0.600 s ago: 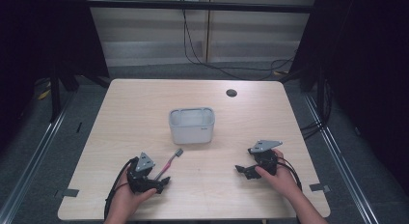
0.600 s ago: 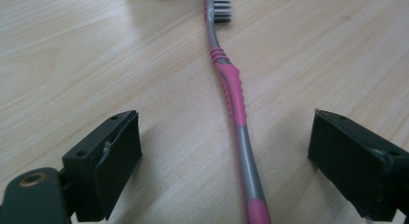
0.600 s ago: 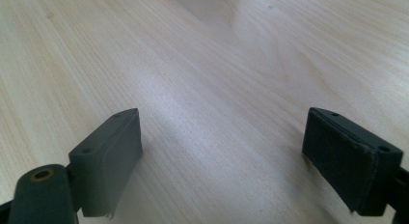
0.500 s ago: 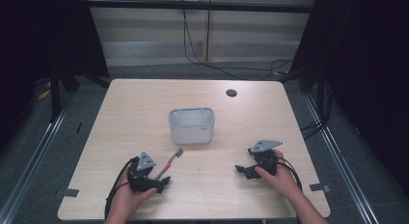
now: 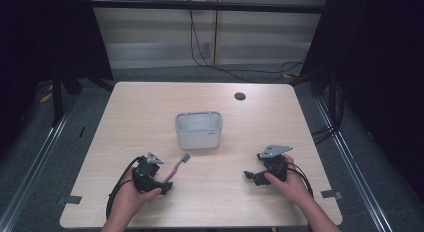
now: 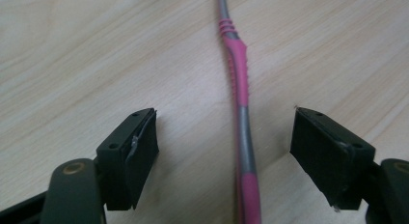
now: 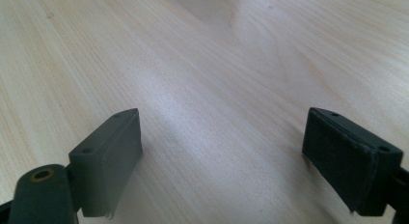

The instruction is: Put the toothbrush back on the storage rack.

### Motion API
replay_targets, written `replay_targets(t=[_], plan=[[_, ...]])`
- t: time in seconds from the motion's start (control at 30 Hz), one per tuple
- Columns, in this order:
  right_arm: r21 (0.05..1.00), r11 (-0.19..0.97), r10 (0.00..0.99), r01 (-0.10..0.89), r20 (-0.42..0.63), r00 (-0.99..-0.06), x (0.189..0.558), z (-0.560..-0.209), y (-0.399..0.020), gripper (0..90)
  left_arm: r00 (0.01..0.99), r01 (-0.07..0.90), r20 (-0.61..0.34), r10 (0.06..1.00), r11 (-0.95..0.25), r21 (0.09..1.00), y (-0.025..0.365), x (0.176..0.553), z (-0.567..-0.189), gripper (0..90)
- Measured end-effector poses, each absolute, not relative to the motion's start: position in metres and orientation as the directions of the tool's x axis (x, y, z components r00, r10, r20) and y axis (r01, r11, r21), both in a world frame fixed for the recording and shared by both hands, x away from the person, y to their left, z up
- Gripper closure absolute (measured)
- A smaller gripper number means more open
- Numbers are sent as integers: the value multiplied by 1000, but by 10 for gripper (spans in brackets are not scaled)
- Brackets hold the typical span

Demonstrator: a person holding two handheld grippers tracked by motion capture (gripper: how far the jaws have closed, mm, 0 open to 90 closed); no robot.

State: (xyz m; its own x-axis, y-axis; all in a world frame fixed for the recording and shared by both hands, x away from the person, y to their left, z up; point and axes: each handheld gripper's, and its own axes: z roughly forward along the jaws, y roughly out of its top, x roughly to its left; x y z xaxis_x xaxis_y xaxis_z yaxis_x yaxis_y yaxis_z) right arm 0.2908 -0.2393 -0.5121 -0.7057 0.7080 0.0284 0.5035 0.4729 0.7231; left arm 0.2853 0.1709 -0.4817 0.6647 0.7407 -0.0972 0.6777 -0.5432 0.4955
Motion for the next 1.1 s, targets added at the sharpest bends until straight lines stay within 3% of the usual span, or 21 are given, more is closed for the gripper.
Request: replay_targets(t=[0.63,1.1], plan=[[724,475,703,500,29,-710,292,-512,-240,132,659,727,-100,746,-596,342,136,323,-467,457],[724,475,704,501,29,-710,293,-512,-240,132,650,742,-108,753,-597,304,122,339,-466,560]])
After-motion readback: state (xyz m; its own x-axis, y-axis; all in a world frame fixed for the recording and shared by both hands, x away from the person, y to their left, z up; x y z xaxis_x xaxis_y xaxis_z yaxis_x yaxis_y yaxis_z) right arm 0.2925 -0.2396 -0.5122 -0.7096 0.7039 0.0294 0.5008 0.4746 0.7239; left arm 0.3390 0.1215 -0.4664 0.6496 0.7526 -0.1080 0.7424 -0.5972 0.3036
